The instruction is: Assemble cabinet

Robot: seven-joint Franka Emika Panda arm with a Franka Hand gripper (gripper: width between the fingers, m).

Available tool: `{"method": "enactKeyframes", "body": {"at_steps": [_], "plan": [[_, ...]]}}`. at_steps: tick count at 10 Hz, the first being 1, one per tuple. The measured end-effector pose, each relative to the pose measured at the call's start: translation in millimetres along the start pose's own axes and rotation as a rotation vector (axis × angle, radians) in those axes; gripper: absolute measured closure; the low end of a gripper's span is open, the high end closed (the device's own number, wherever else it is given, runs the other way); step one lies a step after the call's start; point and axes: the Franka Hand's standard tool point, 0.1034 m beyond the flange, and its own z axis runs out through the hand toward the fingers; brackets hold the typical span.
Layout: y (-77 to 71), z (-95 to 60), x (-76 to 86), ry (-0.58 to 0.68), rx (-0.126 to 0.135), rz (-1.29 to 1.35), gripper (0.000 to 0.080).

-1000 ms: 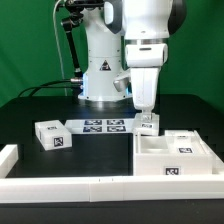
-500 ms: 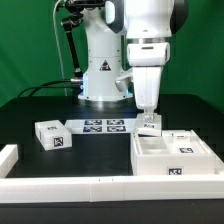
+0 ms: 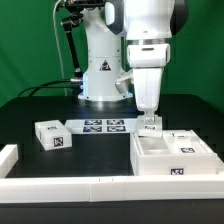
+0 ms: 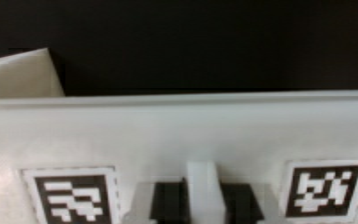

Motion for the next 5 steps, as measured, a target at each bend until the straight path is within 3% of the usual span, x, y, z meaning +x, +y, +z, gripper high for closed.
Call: {"method": "enactKeyframes", "body": {"at_steps": [3, 5], "plan": [[1.7, 0.4, -2.6, -0.003, 0.004, -0.033, 0.0729], [1.9, 0.6, -5.1, -0.013, 0.024, -0.068, 0.0729]]}}
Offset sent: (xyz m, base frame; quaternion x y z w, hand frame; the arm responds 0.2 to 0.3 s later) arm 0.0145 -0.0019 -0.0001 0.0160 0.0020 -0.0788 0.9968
